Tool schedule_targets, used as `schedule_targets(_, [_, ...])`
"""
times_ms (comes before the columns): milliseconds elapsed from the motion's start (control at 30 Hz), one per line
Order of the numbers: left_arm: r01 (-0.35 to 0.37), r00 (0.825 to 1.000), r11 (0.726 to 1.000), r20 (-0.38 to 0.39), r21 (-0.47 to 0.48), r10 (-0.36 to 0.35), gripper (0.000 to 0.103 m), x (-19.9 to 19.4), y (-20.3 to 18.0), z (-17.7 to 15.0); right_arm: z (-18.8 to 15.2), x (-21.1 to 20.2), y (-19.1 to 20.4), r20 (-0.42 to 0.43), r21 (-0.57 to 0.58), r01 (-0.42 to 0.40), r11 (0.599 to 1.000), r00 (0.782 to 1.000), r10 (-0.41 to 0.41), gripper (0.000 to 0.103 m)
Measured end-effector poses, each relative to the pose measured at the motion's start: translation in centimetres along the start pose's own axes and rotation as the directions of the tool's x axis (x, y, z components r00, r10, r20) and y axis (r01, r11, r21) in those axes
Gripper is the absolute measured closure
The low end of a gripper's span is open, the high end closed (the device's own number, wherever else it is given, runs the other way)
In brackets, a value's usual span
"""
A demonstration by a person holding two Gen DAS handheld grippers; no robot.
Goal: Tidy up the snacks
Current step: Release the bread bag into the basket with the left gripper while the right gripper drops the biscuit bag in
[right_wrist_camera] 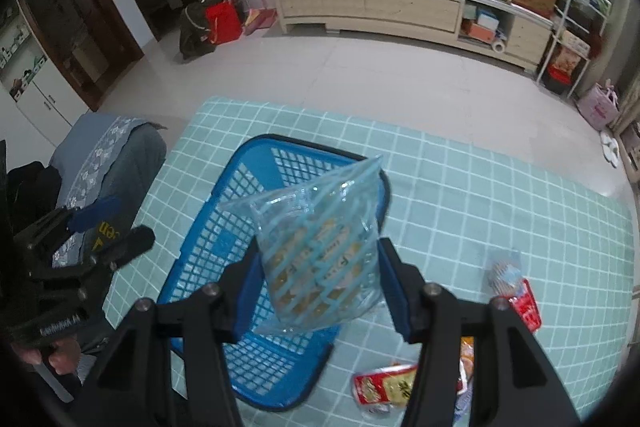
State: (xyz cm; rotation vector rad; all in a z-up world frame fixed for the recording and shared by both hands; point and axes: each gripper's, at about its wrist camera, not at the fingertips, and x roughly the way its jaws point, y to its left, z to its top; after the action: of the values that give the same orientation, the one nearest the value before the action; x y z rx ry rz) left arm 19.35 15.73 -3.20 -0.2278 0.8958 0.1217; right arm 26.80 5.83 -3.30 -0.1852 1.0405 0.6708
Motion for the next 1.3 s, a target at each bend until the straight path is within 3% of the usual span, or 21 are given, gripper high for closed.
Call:
schedule_targets(433, [-0.003,0.999,1.000,-0.042,0.006,0.003,0.037,3.8,1.7,-0.2,2.1,7.1,1.6,-0.102,-0.039,0.053,0.998,0.993,-0.057,0.044])
schedule_targets(700, [0.001,0.999,1.000,-0.047,0.003,-0.001,0.037,4.7,1.4,0.0,2.4,8.0,2.5,-0.069,-0.097,0.140,0.985,0.987,-0.147,0.042])
schedule_targets(767, [0.009,0.999,1.000,-0.040,0.004,-0.009,0.037,4.6,1.3,0.0,2.4,8.3,2.9,-0.058,-0.132,0.179,0.975,0.980,-0.188,0.038])
schedule_targets(833, [0.012,0.999,1.000,-0.042,0.003,-0.012,0.037,4.6,1.1,0.0,2.3,8.5,3.1,-0.038,-0.169,0.237,0.957,0.968,-0.247,0.015])
schedule_targets(867, [0.011,0.999,1.000,-0.043,0.004,-0.011,0.037,4.5,1.1,-0.1,2.1,8.4,3.2,-0.024,-0.188,0.265,0.946,0.961,-0.274,0.012])
schedule_targets(1300, [-0.004,1.000,1.000,-0.021,0.023,0.005,0.037,1.5,0.0,-1.1,0.2,3.3,-0.5,0.011,-0.090,0.229,0.969,0.973,-0.229,0.009])
